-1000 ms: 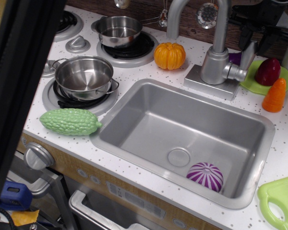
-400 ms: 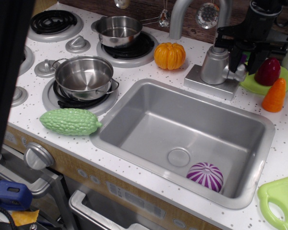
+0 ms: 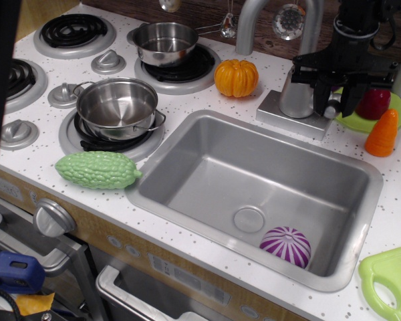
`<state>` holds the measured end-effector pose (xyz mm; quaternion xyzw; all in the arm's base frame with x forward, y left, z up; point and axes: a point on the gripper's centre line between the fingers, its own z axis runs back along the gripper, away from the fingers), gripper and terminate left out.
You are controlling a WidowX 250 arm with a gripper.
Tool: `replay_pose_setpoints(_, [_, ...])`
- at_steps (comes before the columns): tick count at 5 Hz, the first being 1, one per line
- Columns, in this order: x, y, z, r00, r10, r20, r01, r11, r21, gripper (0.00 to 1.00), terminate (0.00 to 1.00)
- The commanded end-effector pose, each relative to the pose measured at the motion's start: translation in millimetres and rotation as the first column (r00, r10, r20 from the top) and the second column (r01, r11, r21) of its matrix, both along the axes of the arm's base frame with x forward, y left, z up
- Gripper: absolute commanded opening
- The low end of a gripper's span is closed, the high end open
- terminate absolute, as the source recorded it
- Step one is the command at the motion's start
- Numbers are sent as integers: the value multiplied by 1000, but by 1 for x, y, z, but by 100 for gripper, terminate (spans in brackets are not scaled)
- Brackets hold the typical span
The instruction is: Turn lever vertical to front
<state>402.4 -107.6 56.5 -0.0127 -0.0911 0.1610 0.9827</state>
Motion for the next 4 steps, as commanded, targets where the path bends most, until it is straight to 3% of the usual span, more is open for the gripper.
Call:
replay_pose_setpoints(1, [2, -6, 11, 1000, -8, -12, 8, 1000, -4, 0, 0])
replay_pose_setpoints(3, [2, -8, -10, 999, 10, 48, -10, 1000, 2, 0, 0])
replay_pose_setpoints(4, [0, -6, -15, 998, 12, 67, -13, 1000, 14, 0, 100])
